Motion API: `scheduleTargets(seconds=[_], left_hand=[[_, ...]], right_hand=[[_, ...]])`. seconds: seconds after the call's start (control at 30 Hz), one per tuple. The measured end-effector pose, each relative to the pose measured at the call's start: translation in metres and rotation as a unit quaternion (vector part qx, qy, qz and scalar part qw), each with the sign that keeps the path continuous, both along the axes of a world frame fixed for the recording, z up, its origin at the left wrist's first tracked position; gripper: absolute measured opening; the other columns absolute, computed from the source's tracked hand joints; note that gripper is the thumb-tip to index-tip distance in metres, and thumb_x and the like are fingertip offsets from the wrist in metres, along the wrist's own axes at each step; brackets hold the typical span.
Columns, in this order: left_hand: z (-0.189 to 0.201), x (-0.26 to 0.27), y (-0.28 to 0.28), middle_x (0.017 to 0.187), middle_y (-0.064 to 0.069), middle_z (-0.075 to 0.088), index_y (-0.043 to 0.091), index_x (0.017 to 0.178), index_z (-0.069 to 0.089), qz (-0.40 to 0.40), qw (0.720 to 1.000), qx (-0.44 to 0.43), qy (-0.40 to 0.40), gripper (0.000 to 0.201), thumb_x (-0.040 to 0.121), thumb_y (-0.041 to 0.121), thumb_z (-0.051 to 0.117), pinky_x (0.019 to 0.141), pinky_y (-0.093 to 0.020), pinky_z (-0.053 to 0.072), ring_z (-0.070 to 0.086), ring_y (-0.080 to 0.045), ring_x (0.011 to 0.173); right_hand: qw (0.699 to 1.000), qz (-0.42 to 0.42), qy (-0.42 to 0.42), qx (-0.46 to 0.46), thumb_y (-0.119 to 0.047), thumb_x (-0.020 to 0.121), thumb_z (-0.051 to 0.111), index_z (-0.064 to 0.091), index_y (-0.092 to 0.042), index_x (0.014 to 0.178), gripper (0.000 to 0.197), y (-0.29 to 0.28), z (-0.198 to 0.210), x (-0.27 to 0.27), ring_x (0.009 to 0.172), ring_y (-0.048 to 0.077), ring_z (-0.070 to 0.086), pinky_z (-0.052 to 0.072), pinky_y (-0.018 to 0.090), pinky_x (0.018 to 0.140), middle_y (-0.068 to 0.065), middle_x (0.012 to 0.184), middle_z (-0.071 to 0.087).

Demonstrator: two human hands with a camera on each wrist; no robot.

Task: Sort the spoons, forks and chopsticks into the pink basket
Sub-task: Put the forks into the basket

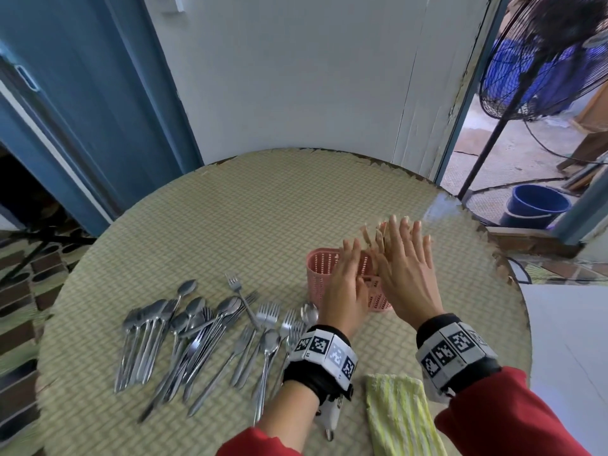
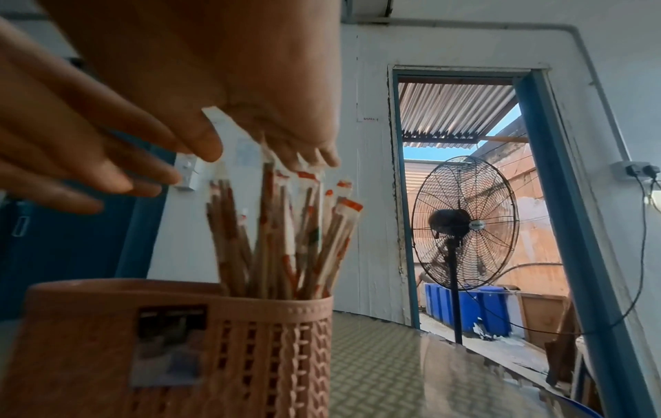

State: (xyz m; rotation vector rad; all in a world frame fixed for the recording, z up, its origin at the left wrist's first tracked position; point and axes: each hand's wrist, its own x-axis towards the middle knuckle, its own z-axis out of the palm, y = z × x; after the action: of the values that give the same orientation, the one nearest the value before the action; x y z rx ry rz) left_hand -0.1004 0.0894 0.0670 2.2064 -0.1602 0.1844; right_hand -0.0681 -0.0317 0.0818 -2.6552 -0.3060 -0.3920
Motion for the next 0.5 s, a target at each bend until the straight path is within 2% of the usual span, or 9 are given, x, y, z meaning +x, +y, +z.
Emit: scheduleTargets(seconds=[0.03,0.07,0.1,0.13,0.2,0.3,0.4,0.47,0.5], left_hand=[[-0.004,-0.008,0.007,0.155,0.012,0.010,0.030,0.147,0.013,0.032,0.999,-0.010,-0.005,0.063,0.095,0.009,0.041,0.114,-0.025,0.019,0.011,-0.006,0.142],[-0.009,-0.015,0.015,0.154,0.012,0.019,0.028,0.146,0.021,0.063,0.998,-0.016,-0.006,0.058,0.095,0.010,0.040,0.112,-0.024,0.026,0.019,-0.007,0.141],[-0.016,-0.022,0.024,0.150,0.010,0.030,0.026,0.143,0.029,0.087,0.996,-0.025,-0.004,0.053,0.094,0.010,0.040,0.110,-0.022,0.031,0.028,-0.006,0.138],[-0.022,-0.028,0.033,0.143,0.009,0.040,0.024,0.139,0.037,0.106,0.994,-0.032,-0.002,0.048,0.093,0.009,0.040,0.107,-0.022,0.036,0.036,-0.005,0.131],[-0.035,-0.041,0.053,0.128,0.008,0.053,0.021,0.129,0.048,0.134,0.990,-0.039,0.002,0.040,0.092,0.008,0.043,0.099,-0.020,0.041,0.048,-0.002,0.116],[-0.054,-0.057,0.084,0.114,0.008,0.062,0.020,0.116,0.058,0.172,0.983,-0.051,0.031,0.033,0.089,0.005,0.047,0.087,-0.013,0.042,0.056,-0.001,0.101],[-0.074,-0.068,0.114,0.103,0.007,0.064,0.020,0.105,0.062,0.200,0.977,-0.064,0.045,0.028,0.086,0.001,0.052,0.084,-0.023,0.050,0.059,-0.003,0.090],[-0.085,-0.073,0.133,0.099,0.007,0.064,0.017,0.102,0.063,0.215,0.974,-0.062,0.046,0.029,0.083,-0.004,0.055,0.082,-0.026,0.051,0.059,-0.006,0.086],[-0.090,-0.074,0.143,0.100,0.006,0.064,0.016,0.102,0.064,0.225,0.972,-0.048,0.053,0.029,0.083,-0.004,0.056,0.082,-0.024,0.050,0.059,-0.008,0.087]], right_hand=[[0.999,-0.008,-0.035,0.035,-0.031,0.101,0.028,0.013,-0.012,0.149,0.054,0.007,0.000,-0.007,0.146,0.027,0.000,0.000,0.037,0.119,0.011,0.156,0.012],[0.994,-0.017,-0.083,0.066,-0.021,0.099,0.035,0.027,-0.009,0.144,0.047,0.015,0.001,-0.016,0.142,0.030,0.018,0.012,0.040,0.118,0.013,0.151,0.028],[0.987,-0.024,-0.132,0.093,-0.013,0.094,0.039,0.040,-0.008,0.134,0.040,0.023,0.000,-0.025,0.130,0.030,0.035,0.026,0.041,0.113,0.014,0.138,0.043],[0.979,-0.029,-0.167,0.116,-0.010,0.089,0.039,0.048,-0.007,0.122,0.034,0.031,-0.004,-0.034,0.115,0.027,0.044,0.034,0.038,0.104,0.012,0.122,0.051],[0.974,-0.005,-0.172,0.148,-0.008,0.081,0.038,0.054,-0.007,0.102,0.026,0.048,-0.016,-0.049,0.094,0.022,0.048,0.038,0.032,0.088,0.007,0.099,0.054],[0.980,0.070,-0.079,0.167,-0.008,0.076,0.041,0.059,-0.010,0.083,0.019,0.071,-0.047,-0.063,0.079,0.021,0.049,0.044,0.037,0.073,0.001,0.084,0.056],[0.976,0.089,0.046,0.191,0.007,0.072,0.053,0.065,-0.011,0.076,0.022,0.090,-0.079,-0.067,0.077,0.021,0.056,0.049,0.042,0.072,0.001,0.080,0.062],[0.967,0.061,0.129,0.212,0.009,0.075,0.055,0.068,-0.010,0.081,0.024,0.102,-0.092,-0.070,0.080,0.019,0.059,0.050,0.035,0.077,0.001,0.084,0.064],[0.961,0.040,0.168,0.216,0.005,0.079,0.055,0.068,-0.011,0.087,0.022,0.106,-0.097,-0.071,0.081,0.017,0.059,0.049,0.025,0.077,0.002,0.087,0.063]])
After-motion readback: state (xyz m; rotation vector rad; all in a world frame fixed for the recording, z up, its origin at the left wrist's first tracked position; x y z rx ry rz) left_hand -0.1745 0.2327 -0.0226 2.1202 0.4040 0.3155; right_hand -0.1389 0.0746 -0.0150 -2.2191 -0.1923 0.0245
